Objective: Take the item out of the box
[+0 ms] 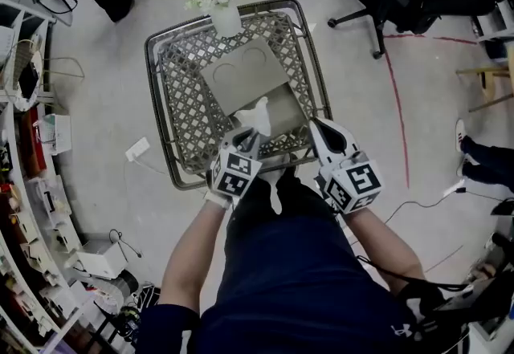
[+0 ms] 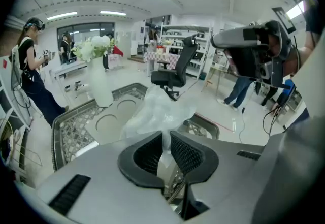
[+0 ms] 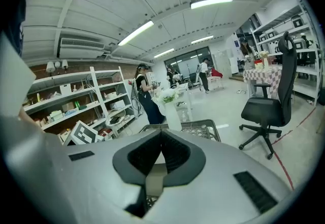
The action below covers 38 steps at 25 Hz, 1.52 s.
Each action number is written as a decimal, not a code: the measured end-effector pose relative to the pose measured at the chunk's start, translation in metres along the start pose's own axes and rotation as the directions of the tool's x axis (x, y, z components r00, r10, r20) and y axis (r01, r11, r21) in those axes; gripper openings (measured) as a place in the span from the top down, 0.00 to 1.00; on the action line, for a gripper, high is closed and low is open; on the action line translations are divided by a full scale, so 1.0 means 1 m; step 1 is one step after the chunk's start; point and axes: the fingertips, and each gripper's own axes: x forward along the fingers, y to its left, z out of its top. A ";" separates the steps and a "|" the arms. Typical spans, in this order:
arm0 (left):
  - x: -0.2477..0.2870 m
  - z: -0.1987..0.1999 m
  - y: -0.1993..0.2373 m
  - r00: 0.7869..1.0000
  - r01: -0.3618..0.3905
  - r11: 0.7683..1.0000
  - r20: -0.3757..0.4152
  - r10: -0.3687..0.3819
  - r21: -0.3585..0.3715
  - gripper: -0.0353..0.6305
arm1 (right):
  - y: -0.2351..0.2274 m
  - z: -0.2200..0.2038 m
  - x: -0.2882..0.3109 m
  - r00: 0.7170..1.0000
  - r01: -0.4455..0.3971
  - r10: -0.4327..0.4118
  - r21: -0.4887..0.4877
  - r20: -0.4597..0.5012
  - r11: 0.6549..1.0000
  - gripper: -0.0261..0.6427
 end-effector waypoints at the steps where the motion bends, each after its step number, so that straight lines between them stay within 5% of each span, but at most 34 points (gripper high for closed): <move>1: -0.005 0.005 -0.001 1.000 0.001 1.000 0.014 -0.001 -0.005 0.86 | 0.000 0.002 0.000 1.000 -0.002 0.002 -0.002 0.003 1.000 0.96; 17: -0.094 0.088 -0.005 0.962 0.001 0.998 0.272 0.016 -0.062 0.86 | 0.011 0.037 0.001 0.998 -0.036 0.036 0.008 0.061 0.999 0.96; 38: -0.174 0.149 -0.016 0.888 0.001 0.999 0.460 0.024 -0.054 0.86 | 0.016 0.086 -0.010 0.990 -0.043 0.036 0.052 0.134 0.998 0.96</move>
